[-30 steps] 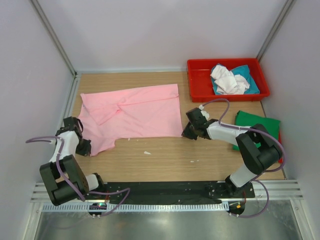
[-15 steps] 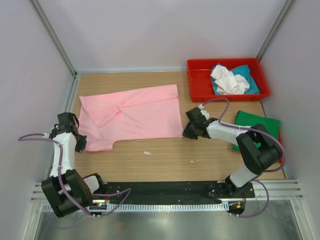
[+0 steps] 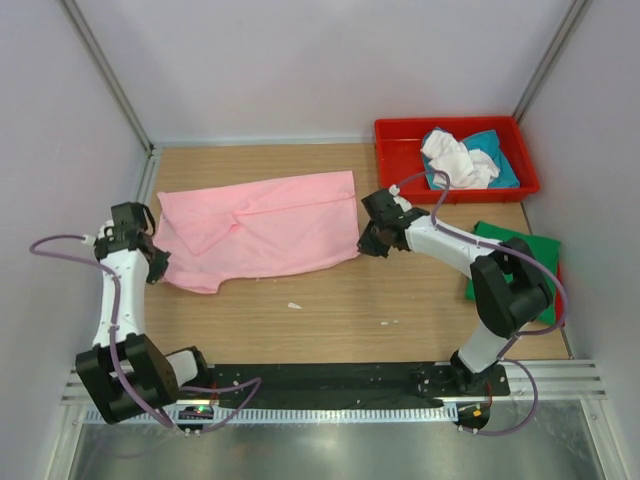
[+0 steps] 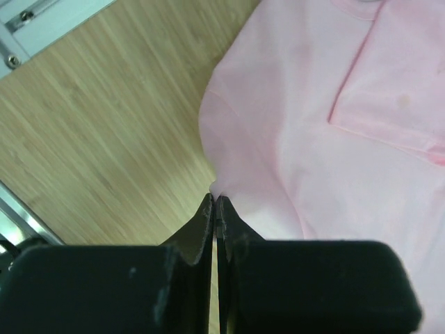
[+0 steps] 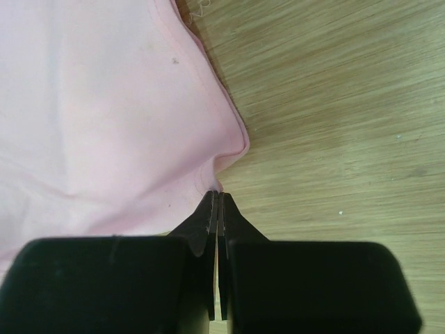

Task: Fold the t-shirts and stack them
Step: Fold the tshirt

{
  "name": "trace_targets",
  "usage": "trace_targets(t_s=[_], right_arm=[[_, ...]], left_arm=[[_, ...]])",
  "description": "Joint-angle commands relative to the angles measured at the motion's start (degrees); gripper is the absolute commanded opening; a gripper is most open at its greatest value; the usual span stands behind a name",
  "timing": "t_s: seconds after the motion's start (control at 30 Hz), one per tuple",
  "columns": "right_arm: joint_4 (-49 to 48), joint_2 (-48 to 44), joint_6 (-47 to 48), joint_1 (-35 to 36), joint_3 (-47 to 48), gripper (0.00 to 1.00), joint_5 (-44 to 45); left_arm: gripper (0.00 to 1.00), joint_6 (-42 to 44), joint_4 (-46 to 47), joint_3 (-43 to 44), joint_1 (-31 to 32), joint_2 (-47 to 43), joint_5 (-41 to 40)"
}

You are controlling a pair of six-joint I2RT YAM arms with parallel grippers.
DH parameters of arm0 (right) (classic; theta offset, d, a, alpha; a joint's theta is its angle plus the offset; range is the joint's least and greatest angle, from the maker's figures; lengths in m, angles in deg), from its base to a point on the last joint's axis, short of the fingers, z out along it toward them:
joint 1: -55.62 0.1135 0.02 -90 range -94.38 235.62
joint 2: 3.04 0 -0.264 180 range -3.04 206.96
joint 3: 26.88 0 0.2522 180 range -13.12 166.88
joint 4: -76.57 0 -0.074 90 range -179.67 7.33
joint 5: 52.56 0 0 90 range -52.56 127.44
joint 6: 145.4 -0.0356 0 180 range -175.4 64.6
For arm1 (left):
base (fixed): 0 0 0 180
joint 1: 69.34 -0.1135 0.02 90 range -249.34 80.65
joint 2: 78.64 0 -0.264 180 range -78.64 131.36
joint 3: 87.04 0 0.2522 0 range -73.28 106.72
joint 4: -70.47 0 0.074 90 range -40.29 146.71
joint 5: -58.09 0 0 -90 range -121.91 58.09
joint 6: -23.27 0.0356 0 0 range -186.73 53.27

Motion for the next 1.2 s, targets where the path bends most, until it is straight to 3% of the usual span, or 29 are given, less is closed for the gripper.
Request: trace_targets(t_s=[0.0, 0.3, 1.17], right_arm=[[4.50, 1.98, 0.42, -0.11, 3.58, 0.01, 0.59], [5.38, 2.42, -0.55, -1.51, 7.54, 0.01, 2.70], [10.03, 20.44, 9.03, -7.75, 29.34, 0.01, -4.77]], left_arm=[[0.00, 4.82, 3.03, 4.62, 2.13, 2.60, -3.77], [0.00, 3.78, 6.36, 14.46, 3.09, 11.92, -3.26], [0.00, 0.96, 6.98, 27.65, 6.70, 26.85, -9.49]])
